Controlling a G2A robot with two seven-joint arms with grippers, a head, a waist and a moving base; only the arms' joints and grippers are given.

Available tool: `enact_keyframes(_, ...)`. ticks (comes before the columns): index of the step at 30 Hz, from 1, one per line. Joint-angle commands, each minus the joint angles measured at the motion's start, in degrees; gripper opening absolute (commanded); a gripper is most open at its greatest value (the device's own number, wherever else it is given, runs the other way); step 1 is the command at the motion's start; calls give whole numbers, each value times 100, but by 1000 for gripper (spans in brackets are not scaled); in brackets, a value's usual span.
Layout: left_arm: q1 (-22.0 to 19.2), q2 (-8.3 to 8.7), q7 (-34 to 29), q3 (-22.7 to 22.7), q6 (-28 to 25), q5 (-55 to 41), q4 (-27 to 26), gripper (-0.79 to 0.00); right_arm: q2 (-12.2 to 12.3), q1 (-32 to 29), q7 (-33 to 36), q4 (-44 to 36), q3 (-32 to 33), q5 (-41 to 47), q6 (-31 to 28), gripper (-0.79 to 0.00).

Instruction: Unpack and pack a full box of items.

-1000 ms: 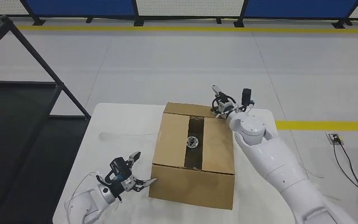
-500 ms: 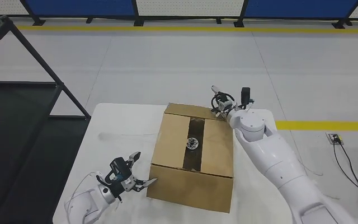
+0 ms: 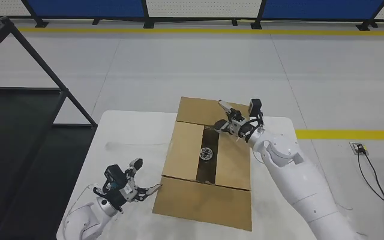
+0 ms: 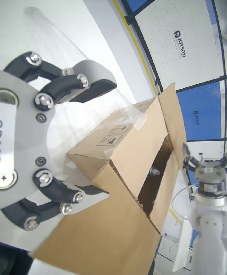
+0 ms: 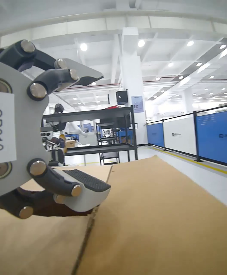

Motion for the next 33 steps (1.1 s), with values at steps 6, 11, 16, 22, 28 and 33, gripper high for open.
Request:
enact_keyframes(6,-37,-1,-435,-167,596,-484,128,0,145,-489,599,-752,169,-427,418,0)
enact_keyframes(11,-264,-56,-936,185,1353,-180,278,0,157,-634,625,-1001,114,-687,617,0)
enact_keyframes(16,-597,-120,-1004,606,1442,-132,665,0,129,-637,737,-1010,-9,-803,681,0)
enact_keyframes(22,-822,-162,-956,870,1481,-50,903,0,58,-602,384,-941,-108,-938,428,0)
enact_keyframes(28,-822,-161,-872,942,1435,44,917,0,-2,-520,52,-804,-252,-1316,457,0)
enact_keyframes(33,-755,-151,-819,958,1372,83,849,0,-34,-415,147,-665,-335,-1512,616,0)
